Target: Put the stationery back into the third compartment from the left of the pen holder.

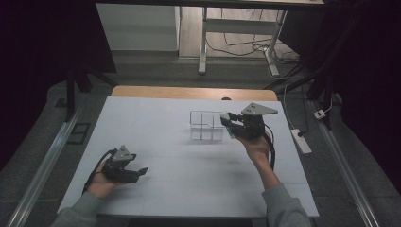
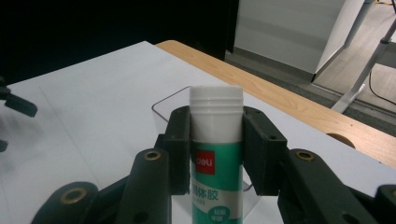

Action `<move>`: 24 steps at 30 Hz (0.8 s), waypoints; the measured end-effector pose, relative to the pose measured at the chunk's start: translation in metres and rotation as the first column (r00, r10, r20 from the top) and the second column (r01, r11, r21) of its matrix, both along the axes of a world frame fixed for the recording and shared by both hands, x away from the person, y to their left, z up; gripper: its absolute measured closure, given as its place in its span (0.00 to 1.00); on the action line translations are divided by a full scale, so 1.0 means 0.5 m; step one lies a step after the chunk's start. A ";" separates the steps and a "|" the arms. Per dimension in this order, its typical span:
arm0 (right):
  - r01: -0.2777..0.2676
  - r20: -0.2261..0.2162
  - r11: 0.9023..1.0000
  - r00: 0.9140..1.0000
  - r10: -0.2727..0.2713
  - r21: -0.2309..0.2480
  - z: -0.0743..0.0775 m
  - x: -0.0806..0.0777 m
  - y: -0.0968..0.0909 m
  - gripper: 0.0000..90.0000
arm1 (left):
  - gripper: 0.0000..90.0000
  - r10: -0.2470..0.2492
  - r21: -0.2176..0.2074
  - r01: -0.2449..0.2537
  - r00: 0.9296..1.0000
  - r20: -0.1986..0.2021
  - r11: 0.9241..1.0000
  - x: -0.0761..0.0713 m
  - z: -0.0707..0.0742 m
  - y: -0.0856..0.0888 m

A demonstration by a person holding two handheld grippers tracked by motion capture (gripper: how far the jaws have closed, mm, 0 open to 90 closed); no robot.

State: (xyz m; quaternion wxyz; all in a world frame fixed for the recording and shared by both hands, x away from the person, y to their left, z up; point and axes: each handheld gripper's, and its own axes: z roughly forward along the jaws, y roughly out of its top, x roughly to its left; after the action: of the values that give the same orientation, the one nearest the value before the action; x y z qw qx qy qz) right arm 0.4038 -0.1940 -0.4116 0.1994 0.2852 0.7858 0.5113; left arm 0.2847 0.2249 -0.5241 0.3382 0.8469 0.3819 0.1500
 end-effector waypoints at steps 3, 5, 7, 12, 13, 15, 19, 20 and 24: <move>0.010 -0.010 1.000 1.000 -0.010 0.019 -0.003 0.017 0.006 0.71 | 0.30 -0.002 -0.002 0.002 1.000 0.000 1.000 0.000 0.000 0.001; 0.016 -0.011 1.000 1.000 -0.016 0.018 -0.003 0.028 0.013 0.71 | 0.30 -0.002 -0.003 0.002 1.000 0.001 1.000 0.000 0.000 0.002; 0.018 -0.011 1.000 1.000 -0.018 0.022 -0.002 0.038 0.021 0.71 | 0.30 -0.002 -0.004 0.002 1.000 0.001 1.000 0.000 0.001 0.002; 0.026 -0.006 0.999 1.000 -0.026 0.034 0.005 0.059 0.035 0.71 | 0.30 -0.007 -0.002 0.007 1.000 -0.002 1.000 0.001 -0.001 0.001; 0.027 -0.005 0.999 1.000 -0.027 0.037 0.005 0.063 0.037 0.71 | 0.30 -0.007 -0.001 0.007 1.000 -0.001 1.000 0.001 -0.001 0.001; 0.030 -0.006 0.999 1.000 -0.030 0.043 0.003 0.072 0.041 0.71 | 0.30 -0.010 0.002 0.010 1.000 -0.001 1.000 0.001 -0.001 0.000; 0.043 -0.010 0.997 0.999 -0.043 0.059 -0.002 0.087 0.050 0.71 | 0.30 -0.014 0.005 0.014 1.000 -0.002 1.000 0.001 -0.002 -0.002; 0.046 -0.009 0.997 0.999 -0.045 0.061 -0.002 0.091 0.051 0.71 | 0.30 -0.013 0.005 0.013 1.000 -0.002 1.000 0.001 -0.002 -0.001; 0.060 -0.010 0.996 0.998 -0.059 0.070 -0.002 0.104 0.057 0.71 | 0.30 -0.010 0.002 0.010 1.000 -0.003 1.000 0.001 -0.001 0.000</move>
State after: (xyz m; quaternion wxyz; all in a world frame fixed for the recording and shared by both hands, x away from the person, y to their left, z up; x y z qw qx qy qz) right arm 0.4556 -0.1657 -0.4129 0.2013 0.3173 0.7593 0.5313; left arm 0.2853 0.2247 -0.5249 0.3378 0.8494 0.3778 0.1474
